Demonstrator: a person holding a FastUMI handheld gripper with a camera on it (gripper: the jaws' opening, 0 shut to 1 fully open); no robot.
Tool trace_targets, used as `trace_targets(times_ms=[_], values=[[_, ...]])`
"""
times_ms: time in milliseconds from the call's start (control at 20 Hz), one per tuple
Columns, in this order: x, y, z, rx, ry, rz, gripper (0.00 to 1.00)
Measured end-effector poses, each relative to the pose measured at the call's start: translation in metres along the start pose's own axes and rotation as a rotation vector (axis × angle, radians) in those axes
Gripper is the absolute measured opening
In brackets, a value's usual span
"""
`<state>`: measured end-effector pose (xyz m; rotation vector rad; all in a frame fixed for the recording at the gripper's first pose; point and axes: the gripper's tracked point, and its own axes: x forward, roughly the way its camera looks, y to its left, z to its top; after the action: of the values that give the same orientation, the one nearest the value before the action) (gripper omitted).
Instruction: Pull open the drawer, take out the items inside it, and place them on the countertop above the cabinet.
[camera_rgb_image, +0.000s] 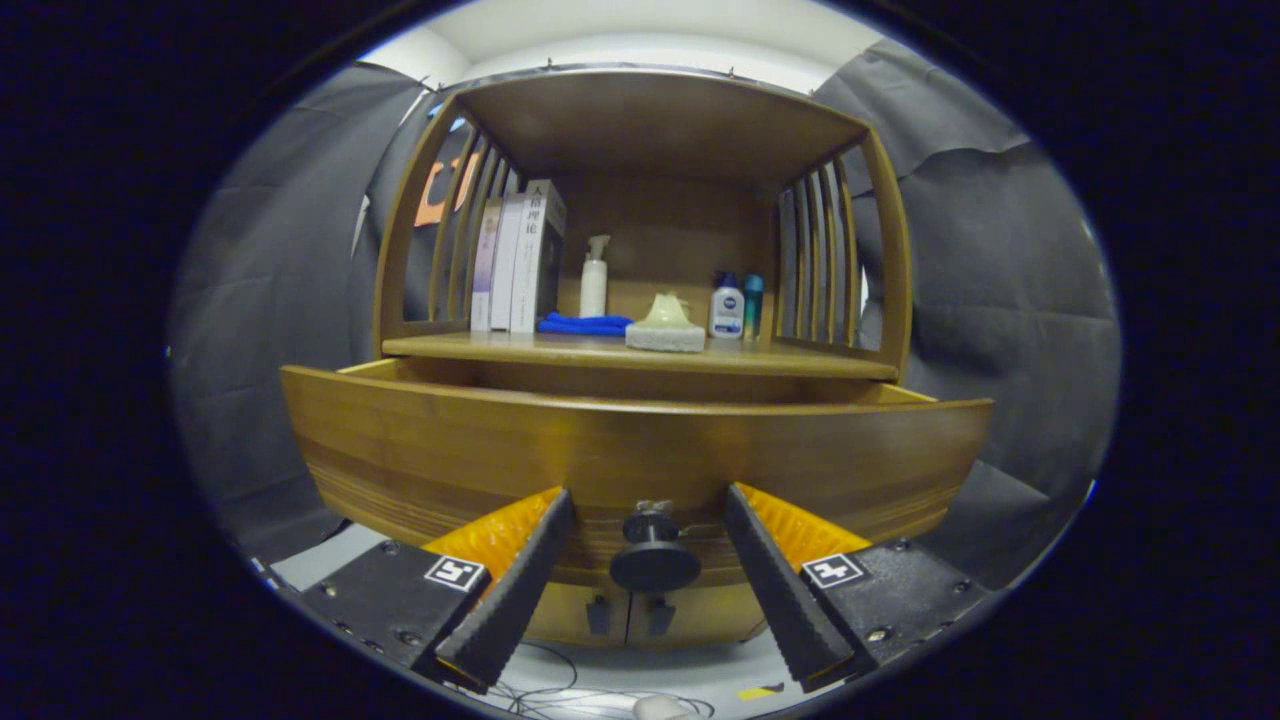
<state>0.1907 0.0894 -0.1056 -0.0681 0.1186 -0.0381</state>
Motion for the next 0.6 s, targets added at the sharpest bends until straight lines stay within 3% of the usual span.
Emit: trace_targets(times_ms=[600], values=[[0.073, 0.003, 0.015, 0.009, -0.019, 0.008, 0.99]])
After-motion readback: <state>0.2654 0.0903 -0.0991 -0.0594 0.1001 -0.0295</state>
